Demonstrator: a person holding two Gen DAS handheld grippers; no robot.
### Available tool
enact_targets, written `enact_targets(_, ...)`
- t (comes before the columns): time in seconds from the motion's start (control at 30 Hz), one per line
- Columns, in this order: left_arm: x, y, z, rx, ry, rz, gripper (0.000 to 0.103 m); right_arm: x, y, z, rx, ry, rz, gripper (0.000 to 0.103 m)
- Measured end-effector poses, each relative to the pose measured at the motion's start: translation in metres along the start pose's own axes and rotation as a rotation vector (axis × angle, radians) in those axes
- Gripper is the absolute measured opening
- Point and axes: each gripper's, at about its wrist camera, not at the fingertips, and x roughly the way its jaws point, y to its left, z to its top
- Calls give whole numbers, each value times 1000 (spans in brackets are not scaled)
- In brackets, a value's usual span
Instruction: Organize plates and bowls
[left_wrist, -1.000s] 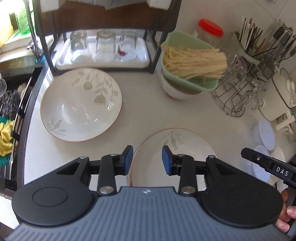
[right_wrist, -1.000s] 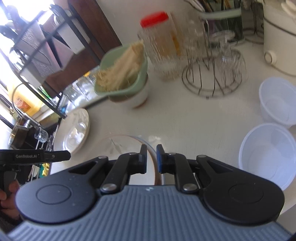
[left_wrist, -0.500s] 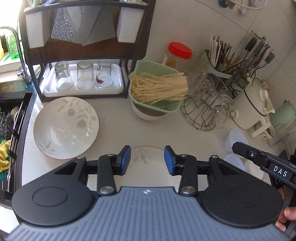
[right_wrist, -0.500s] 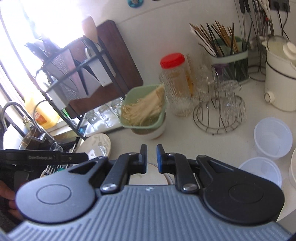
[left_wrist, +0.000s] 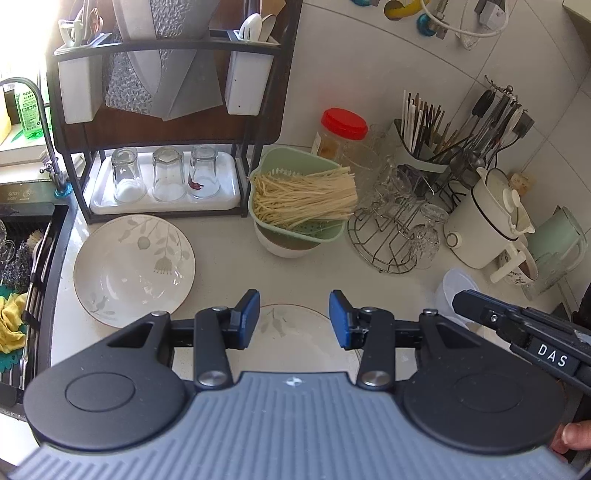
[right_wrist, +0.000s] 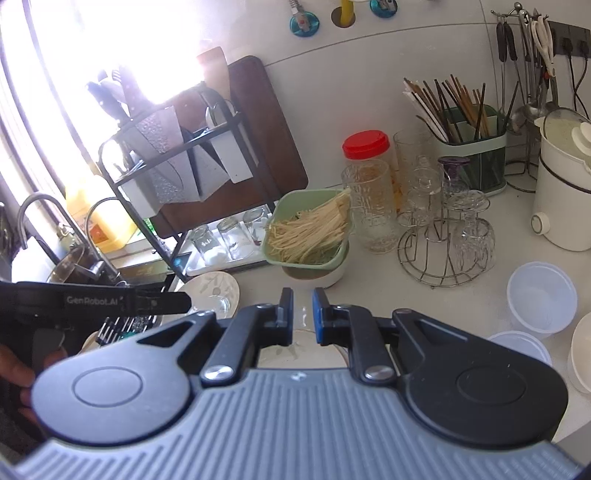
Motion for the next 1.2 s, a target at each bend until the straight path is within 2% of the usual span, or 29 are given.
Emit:
enact_targets(0.37, -14, 17, -9, 25, -14, -19, 48, 3, 21, -9, -13, 17, -30, 14)
enact_targets(0.57, -26, 37, -15, 40, -24, -41, 51, -1, 46, -23, -26, 16, -53, 14)
enact_targets(0.73, -41, 58, -23, 65, -27, -68, 51, -3, 72, -36, -11, 13, -82, 14)
enact_targets(0.97, -68, 98, -42, 95, -47, -59, 52, -6, 119, -59, 4, 3, -90, 14)
enact_targets(1.2, -80, 132, -59, 70, -19, -36, 52, 3, 147, -77, 24, 54, -81, 14)
